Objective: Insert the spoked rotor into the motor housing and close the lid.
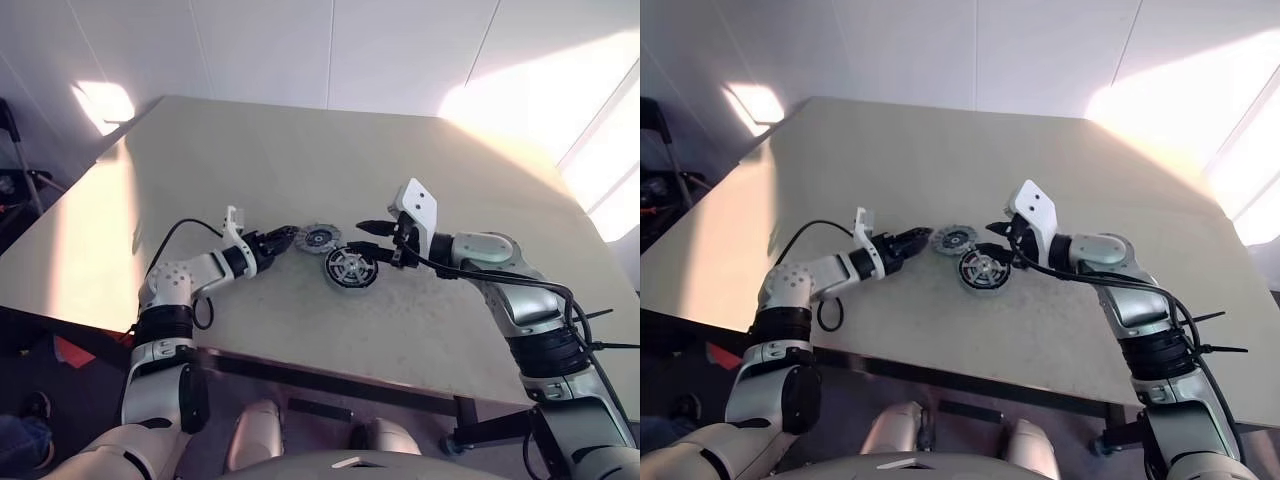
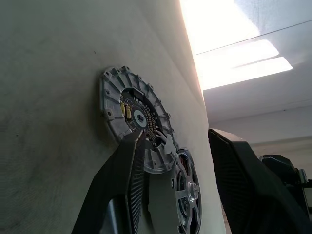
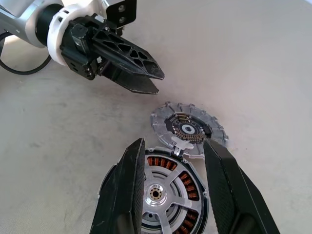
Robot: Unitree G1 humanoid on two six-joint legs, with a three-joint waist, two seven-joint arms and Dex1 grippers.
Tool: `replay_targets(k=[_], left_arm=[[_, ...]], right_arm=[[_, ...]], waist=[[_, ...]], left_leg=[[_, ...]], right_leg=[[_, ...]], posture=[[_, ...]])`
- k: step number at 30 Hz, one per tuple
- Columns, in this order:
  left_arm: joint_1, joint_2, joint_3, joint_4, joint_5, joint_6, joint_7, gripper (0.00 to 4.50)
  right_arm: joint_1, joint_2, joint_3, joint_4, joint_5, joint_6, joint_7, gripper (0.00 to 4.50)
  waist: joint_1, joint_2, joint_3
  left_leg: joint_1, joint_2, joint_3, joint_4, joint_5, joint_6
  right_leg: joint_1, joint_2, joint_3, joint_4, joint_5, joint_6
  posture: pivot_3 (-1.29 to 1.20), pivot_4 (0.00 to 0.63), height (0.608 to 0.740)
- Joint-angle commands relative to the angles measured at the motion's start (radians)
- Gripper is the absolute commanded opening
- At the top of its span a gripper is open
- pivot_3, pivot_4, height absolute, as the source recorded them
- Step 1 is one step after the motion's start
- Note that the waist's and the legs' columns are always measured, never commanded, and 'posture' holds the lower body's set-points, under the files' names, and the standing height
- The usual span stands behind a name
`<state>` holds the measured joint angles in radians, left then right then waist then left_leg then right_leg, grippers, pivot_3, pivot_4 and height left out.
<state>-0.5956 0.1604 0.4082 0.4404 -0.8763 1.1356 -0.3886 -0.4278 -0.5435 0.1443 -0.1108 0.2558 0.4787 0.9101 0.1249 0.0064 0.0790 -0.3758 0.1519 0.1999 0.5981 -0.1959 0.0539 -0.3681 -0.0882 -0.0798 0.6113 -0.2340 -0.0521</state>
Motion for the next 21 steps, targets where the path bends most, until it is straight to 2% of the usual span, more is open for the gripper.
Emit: replay_targets(k=[1, 9, 16, 19, 21], left_arm=[[-0.013, 0.014, -0.001, 0.0, 0.005, -0.018, -0.026, 2.2], [-0.014, 0.028, 0.003, 0.014, 0.019, -0.029, -0.037, 2.2], [-0.019, 0.025, -0.001, 0.028, 0.028, -0.045, -0.04, 2.2], [-0.018, 0.019, -0.005, 0.028, 0.032, -0.049, -0.042, 2.2], [-0.017, 0.016, -0.006, 0.028, 0.035, -0.051, -0.044, 2.2]], right_arm=[[0.01, 0.004, 0.015, 0.02, -0.009, -0.013, 0.001, 2.08], [0.061, 0.031, 0.101, 0.2, -0.107, -0.056, -0.02, 2.08], [-0.022, 0.016, -0.017, 0.07, -0.005, -0.066, 0.012, 2.08], [-0.072, -0.025, -0.043, 0.042, 0.0, -0.096, 0.048, 2.08], [-0.11, -0.102, -0.003, 0.076, -0.075, -0.159, 0.097, 2.08]], waist=[[0.0, 0.0, 0.0], [-0.003, 0.0, -0.001], [-0.002, 0.0, -0.001], [-0.002, 0.0, 0.0], [-0.001, 0.0, 0.0]], left_leg=[[0.0, 0.0, 0.0, 0.0, 0.0, 0.0], [0.0, 0.0, 0.0, 0.0, 0.0, 0.0], [0.006, 0.0, 0.0, 0.0, 0.0, 0.0], [0.005, 0.0, 0.0, 0.0, 0.0, 0.0], [0.005, 0.0, 0.0, 0.0, 0.0, 0.0]], right_leg=[[0.0, 0.0, 0.0, 0.0, 0.0, 0.0], [0.0, 0.0, 0.0, 0.0, 0.0, 0.0], [0.006, 0.0, 0.0, 0.0, 0.0, 0.0], [0.004, 0.0, 0.0, 0.0, 0.0, 0.0], [0.005, 0.0, 0.0, 0.0, 0.0, 0.0]], posture=[[0.0, 0.0, 0.74], [0.0, 0.0, 0.74], [0.0, 0.0, 0.74], [0.0, 0.0, 0.74], [0.0, 0.0, 0.74]])
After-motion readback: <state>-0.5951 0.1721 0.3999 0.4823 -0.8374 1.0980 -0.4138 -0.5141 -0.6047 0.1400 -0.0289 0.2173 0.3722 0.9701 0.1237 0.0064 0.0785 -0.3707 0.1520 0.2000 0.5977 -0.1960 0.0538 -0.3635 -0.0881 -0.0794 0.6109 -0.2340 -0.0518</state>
